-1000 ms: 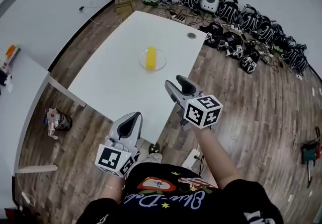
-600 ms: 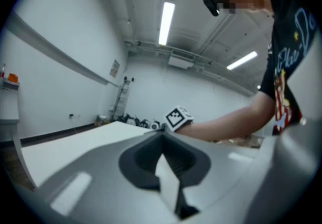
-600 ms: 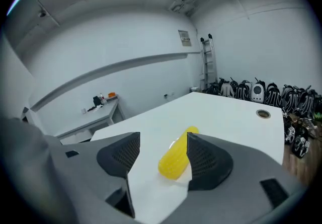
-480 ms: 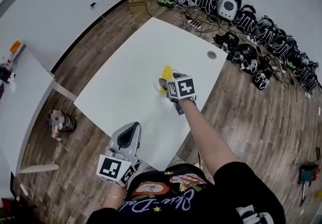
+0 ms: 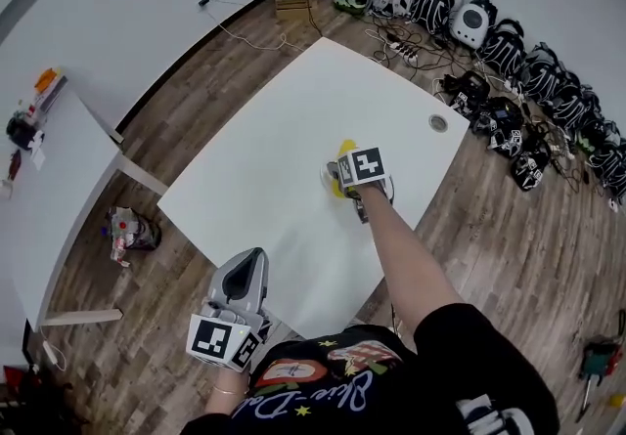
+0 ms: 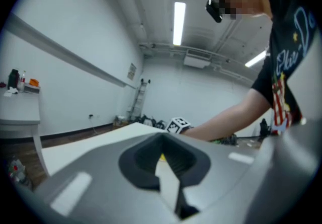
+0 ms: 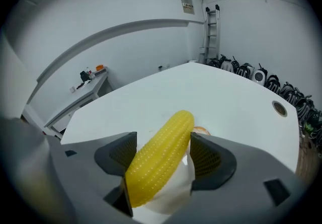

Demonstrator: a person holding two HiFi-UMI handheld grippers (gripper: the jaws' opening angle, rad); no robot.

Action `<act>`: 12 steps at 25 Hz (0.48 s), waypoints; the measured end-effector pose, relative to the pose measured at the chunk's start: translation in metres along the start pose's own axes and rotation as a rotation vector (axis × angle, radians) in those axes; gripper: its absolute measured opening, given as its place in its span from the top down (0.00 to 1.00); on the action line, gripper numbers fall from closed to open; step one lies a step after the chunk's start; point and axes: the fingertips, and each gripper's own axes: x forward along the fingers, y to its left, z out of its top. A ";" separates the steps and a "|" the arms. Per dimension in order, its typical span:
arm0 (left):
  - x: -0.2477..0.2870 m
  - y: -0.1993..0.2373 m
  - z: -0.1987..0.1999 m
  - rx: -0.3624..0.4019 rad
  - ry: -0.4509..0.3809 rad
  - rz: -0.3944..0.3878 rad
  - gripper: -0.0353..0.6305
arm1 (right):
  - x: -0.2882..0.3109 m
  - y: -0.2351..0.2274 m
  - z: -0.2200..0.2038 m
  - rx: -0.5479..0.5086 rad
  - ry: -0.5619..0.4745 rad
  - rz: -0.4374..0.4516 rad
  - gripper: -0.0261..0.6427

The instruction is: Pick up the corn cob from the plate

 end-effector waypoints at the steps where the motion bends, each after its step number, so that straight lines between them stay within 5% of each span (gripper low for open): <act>1: 0.001 0.003 0.000 -0.004 -0.001 0.003 0.95 | 0.002 0.000 0.000 0.013 0.009 -0.008 0.51; 5: 0.006 0.003 -0.001 -0.016 0.003 -0.013 0.95 | 0.011 0.002 -0.006 0.176 0.028 0.039 0.51; 12: 0.000 0.004 0.001 -0.018 -0.012 0.000 0.95 | 0.006 0.007 -0.007 0.165 -0.048 0.074 0.53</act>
